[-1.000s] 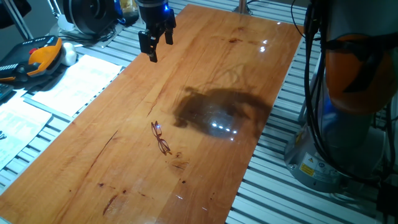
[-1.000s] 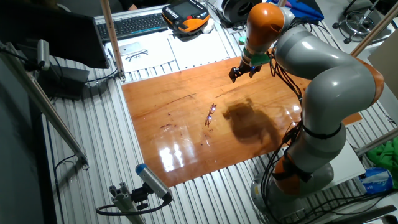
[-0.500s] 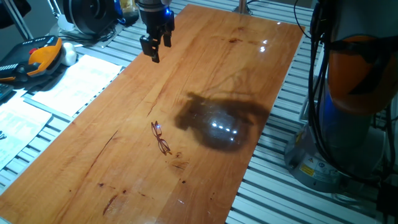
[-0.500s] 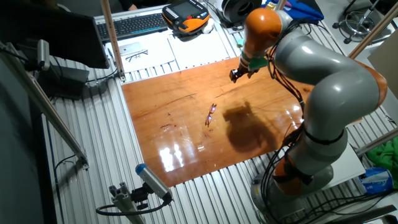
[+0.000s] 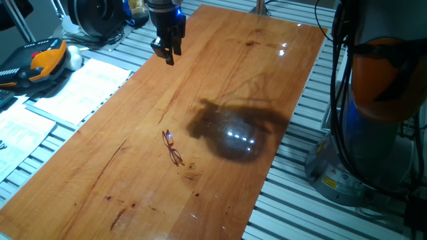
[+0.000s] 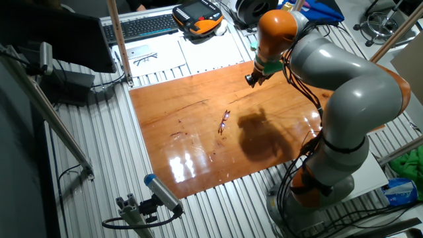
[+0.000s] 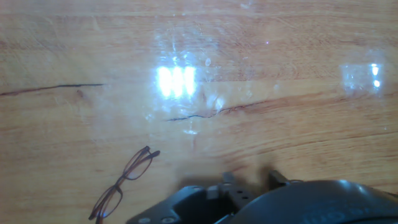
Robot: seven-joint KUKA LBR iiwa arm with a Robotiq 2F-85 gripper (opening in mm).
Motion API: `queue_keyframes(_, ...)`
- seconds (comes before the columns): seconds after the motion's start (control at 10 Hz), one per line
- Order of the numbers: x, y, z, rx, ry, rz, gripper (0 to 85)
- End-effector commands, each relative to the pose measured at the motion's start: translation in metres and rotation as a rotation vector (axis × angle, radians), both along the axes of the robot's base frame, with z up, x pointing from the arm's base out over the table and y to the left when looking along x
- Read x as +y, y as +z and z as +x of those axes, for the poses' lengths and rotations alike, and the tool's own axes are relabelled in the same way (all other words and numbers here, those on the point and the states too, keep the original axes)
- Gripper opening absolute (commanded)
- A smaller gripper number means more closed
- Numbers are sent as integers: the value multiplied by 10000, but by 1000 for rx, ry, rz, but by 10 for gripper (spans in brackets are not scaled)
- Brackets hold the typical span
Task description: Unfold the leg of the glasses (with one hand)
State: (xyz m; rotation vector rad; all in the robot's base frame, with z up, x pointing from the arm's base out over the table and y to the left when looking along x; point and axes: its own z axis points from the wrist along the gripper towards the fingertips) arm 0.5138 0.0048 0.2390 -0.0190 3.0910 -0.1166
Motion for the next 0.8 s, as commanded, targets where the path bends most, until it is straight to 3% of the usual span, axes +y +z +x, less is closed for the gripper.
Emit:
queue_keyframes(0.0, 3, -2, 0, 5, -3, 0, 0)
queue_keyframes(0.4, 27, -7, -12, 13, -20, 2, 0)
queue_keyframes(0.7, 149, -88, -12, 1, -84, 12, 0)
